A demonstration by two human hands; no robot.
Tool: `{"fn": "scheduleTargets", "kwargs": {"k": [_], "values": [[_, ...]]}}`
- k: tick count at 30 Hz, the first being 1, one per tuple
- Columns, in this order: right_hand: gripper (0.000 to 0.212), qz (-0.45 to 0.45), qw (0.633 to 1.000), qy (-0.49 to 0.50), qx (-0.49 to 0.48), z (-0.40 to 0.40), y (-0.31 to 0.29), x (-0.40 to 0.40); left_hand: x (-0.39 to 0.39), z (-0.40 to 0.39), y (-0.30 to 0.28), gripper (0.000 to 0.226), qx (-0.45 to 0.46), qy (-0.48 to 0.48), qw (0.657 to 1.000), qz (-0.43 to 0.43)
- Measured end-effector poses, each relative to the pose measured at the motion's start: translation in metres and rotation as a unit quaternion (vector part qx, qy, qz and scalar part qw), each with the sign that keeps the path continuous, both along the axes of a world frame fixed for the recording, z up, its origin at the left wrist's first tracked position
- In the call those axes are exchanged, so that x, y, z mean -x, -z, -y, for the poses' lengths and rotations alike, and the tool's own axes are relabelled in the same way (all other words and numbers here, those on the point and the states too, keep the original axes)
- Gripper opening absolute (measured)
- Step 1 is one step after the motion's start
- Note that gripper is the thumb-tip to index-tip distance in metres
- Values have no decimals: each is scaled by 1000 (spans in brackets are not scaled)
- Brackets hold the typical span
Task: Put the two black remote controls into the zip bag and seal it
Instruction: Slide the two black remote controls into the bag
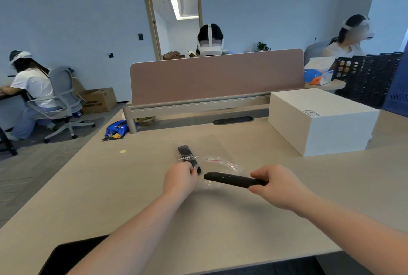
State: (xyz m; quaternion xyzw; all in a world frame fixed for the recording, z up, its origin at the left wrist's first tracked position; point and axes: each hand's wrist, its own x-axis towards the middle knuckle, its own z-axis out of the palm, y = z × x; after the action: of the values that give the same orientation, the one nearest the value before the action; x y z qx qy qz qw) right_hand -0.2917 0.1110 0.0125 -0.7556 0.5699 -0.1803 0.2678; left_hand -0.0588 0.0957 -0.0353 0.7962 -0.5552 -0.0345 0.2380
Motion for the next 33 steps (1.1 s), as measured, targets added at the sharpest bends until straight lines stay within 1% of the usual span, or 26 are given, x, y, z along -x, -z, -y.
{"fn": "scheduleTargets", "kwargs": {"k": [2,4,5,6,7,10,16,20,27,33], "values": [[9,-30,999,-3,18,1,7,-1,2,0,0,26,2,1,1000,0],[25,-44,998,-2,35,4,15,-8,3,-1,0,29,4,2,1000,-1],[22,-43,998,1,40,8,21,-12,3,-2,0,30,4,3,1000,2],[13,-38,998,4,51,10,26,-16,4,-3,0,30,4,6,1000,5],[11,-30,998,10,61,14,31,-22,4,-3,1,29,5,9,1000,7],[17,-2,997,32,74,23,48,-35,1,-4,3,27,11,12,1000,11],[10,9,995,62,81,35,70,-62,-5,-5,8,28,33,21,999,2],[18,4,994,55,96,43,81,-89,-8,-7,12,29,44,23,999,5],[23,-10,990,30,138,66,88,-121,-12,-10,16,32,69,49,996,21],[23,-46,992,5,117,81,91,-129,-16,-12,19,36,52,60,997,24]]}}
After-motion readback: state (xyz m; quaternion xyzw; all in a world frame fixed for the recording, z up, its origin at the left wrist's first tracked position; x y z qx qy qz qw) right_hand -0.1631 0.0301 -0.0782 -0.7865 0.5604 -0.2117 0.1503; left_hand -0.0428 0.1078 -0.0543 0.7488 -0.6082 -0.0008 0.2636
